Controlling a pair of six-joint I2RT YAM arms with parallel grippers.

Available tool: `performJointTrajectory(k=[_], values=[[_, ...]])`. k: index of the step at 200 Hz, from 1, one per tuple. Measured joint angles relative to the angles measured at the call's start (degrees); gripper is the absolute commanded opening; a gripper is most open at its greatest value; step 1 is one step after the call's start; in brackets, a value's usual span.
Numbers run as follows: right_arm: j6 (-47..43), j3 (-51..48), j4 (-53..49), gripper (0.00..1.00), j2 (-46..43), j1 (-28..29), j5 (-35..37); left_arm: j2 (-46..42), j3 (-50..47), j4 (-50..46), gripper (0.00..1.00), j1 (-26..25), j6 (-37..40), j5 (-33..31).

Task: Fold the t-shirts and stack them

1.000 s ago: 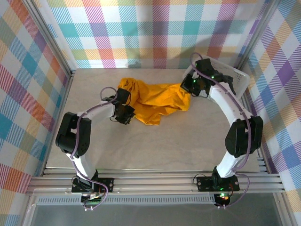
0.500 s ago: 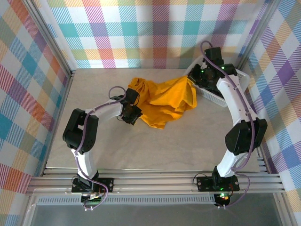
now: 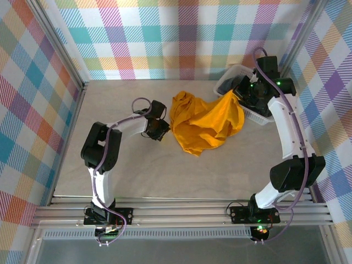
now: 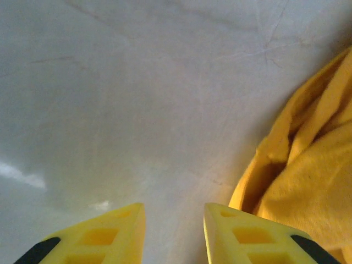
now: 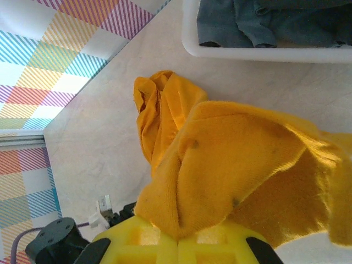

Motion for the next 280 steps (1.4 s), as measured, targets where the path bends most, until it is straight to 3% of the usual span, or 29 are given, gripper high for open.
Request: performJointTrajectory(k=[40,50,65,84,95,119,131,150,171,212,239,280], values=[[-0.76,-4.04,0.13,0.00,0.00,-0.11,-0.48,1.31,3.23,0.48,0.37,-1.09,0.87,1.05],[-1.22,-6.38,0.33,0.12,0.00,-0.35,-0.44,1.40,4.04,0.55,0.38,-1.64,0.96,1.33],[-1.62,-10.88,0.44,0.40,0.00,-1.22,0.44,1.64,4.96,0.68,0.38,-2.36,1.11,1.97],[-2.93,-17.35,0.28,0.55,-0.04,-2.23,3.43,3.10,6.27,0.57,0.37,-2.71,1.77,3.13],[-4.87,-19.74,0.15,0.59,-0.04,-1.79,6.23,4.13,6.88,0.55,0.37,-2.86,2.16,3.69],[-9.92,-22.91,1.64,0.63,-1.55,8.17,11.89,4.98,7.08,0.17,0.39,-2.86,3.10,4.28],[-12.11,-25.79,4.68,0.66,-3.37,15.26,12.00,4.87,7.08,0.09,0.47,-2.75,3.72,4.22],[-15.04,-30.64,9.09,0.65,-4.96,24.26,9.75,3.32,6.71,-1.73,0.55,-2.54,4.42,2.38],[-17.86,-31.67,11.98,0.59,-0.92,29.05,7.98,-1.73,5.16,-5.40,0.54,-2.08,4.90,-1.05],[-21.55,-23.10,13.44,0.51,15.74,31.52,7.15,-16.28,-2.47,-8.33,0.47,-0.39,3.13,-6.29],[-22.60,-20.31,13.42,0.45,20.83,31.52,7.28,-21.64,-8.22,-8.90,0.47,-0.09,1.79,-7.69],[-23.74,-16.83,12.96,0.12,24.37,31.52,7.80,-24.33,-13.18,-8.85,0.45,-0.09,0.63,-7.48]])
